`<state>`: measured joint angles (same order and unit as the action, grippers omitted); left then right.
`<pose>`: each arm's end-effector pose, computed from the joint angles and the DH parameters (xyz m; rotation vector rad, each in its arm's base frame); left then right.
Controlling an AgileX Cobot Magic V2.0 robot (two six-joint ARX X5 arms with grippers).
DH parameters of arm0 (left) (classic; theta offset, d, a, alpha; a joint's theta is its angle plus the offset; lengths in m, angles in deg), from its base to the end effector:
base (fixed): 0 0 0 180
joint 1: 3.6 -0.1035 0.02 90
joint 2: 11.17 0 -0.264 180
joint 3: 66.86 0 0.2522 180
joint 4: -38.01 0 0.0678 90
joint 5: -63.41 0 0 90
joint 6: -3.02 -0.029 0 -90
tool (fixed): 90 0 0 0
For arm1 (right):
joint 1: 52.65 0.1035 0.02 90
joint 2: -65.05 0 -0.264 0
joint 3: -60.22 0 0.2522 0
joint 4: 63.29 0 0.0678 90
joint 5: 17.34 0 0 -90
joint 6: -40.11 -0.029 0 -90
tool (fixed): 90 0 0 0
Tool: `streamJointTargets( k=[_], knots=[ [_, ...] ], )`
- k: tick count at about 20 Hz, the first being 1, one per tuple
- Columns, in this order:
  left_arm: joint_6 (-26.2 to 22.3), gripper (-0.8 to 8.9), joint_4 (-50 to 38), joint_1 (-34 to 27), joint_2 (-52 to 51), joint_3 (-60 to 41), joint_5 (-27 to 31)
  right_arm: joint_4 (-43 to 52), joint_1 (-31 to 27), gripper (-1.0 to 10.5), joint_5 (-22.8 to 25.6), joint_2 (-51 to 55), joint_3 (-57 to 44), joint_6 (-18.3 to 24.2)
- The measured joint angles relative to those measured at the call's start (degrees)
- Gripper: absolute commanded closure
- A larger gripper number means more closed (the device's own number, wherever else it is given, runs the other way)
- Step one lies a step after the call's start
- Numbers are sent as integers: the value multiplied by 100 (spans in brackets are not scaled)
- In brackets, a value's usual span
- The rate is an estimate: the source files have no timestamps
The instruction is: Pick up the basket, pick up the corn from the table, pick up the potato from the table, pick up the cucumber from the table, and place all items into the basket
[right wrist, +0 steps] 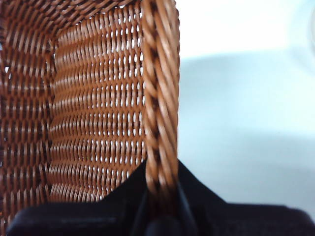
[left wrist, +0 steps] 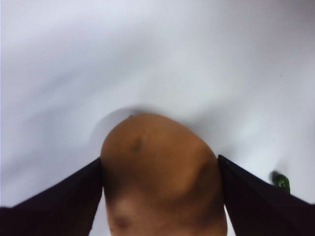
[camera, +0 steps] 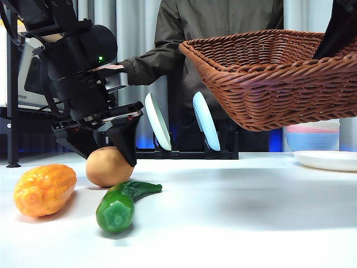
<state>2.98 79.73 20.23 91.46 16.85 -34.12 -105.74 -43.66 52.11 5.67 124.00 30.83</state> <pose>0.3311 -0.1504 0.1952 0.1524 1.0597 -0.4952 0.2076 0.0431 0.2915 0.2201 0.7072 0.4415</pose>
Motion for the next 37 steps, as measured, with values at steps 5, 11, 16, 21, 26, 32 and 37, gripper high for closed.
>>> streamJointTargets(
  k=[5, 11, 16, 21, 26, 32, 37],
  knots=[
    [-199, 822, 238, 0, -59, 22, -33, 4, 0, 962, 0, 0, 0, -22],
    [37, 822, 393, -13, -2000, 485, -9, 369, 17, 962, -2, -413, 0, -208],
    [726, 822, 216, 476, -3353, 540, -9, 876, 420, 962, 0, -1132, 0, -686],
    [981, 822, 424, 1613, -2835, 514, 247, 1512, 894, 962, -4, -1578, 0, -1102],
    [1019, 822, 315, 2664, -1958, 511, 1102, 1696, 979, 962, -74, -1582, 0, -1329],
    [1019, 318, 70, 2981, -1025, 509, 1213, 1705, 977, 962, -151, -1582, 11, -1370],
    [1019, 311, 114, 2979, -1108, 509, 1248, 1703, 977, 962, -153, -1582, 11, -1377]
  ],
)
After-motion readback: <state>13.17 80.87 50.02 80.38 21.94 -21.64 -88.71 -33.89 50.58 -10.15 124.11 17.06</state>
